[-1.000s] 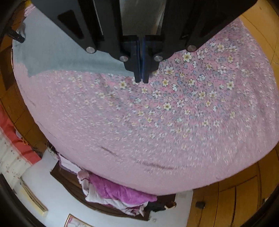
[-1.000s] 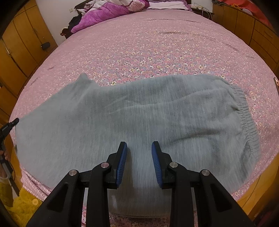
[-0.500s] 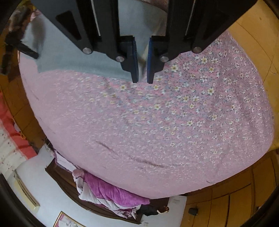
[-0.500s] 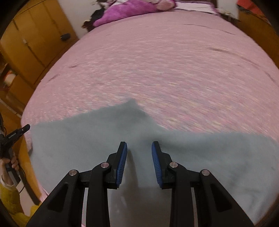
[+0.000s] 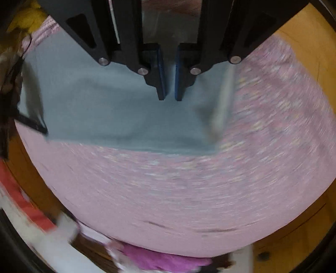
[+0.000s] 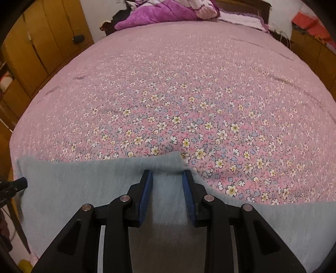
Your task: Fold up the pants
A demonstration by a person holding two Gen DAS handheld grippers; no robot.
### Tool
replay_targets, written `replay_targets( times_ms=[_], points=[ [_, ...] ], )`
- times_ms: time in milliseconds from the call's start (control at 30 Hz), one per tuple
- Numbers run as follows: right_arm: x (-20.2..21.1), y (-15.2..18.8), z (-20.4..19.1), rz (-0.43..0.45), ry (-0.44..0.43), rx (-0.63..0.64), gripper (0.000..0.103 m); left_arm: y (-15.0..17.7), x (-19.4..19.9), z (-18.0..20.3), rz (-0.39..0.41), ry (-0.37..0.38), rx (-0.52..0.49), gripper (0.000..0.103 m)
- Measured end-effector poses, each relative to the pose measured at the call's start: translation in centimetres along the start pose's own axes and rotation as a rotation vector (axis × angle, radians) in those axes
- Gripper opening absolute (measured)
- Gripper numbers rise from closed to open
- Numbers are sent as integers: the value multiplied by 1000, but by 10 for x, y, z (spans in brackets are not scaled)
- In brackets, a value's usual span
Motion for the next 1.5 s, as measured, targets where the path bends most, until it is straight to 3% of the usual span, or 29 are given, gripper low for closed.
replay_targets(
  times_ms=[67, 167, 233, 300, 567, 667, 700, 800, 867, 967, 1133, 1167, 1333, 1500],
  points=[
    [2, 2, 0, -1, -9, -6, 22, 9, 14, -21, 12, -58, 64, 8],
    [12, 6, 4, -1, -15, -14, 22, 21, 36, -40, 58, -66, 152, 13],
    [22, 12, 3, -8, -21, -13, 22, 32, 47, -52, 87, -49, 223, 28],
    [30, 18, 4, -18, -39, -14, 23, 42, 53, -60, 106, -34, 294, 33],
    [76, 46, -5, 11, -71, 46, 23, 78, 43, -40, 80, 82, 366, 33],
    [84, 56, -8, 12, -75, 40, 23, 77, 39, -32, 103, 108, 377, 30],
    [86, 59, -7, 8, -78, 37, 23, 80, 39, -36, 116, 108, 376, 0],
    [83, 66, -6, -9, -74, 36, 23, 88, 47, -48, 143, 54, 389, 2],
    [81, 71, -2, -19, -69, 31, 23, 97, 42, -53, 120, 77, 408, 2],
    [74, 74, 7, -37, -61, 15, 23, 106, 33, -56, 100, 56, 410, 2],
    [68, 82, 22, -61, -53, -22, 23, 107, 36, -63, 36, -80, 352, 3],
    [69, 83, 24, -60, -51, -27, 23, 105, 38, -63, 40, -86, 347, 4],
    [82, 88, 39, -57, -63, -78, 25, 81, 55, -51, 67, -92, 286, 34],
    [103, 96, 57, -30, -88, -147, 34, 59, 61, -13, 82, -53, 198, 46]
  ],
)
Point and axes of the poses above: each gripper's, at about its wrist camera, not at the fingertips, and x roughly against the way its jaws point, z to its right, y to its underside, the point moved 9 cm from there along -x, roughly the way its jaws point, and after that the axes turned 14 degrees about -x, right-handed, at the moved point
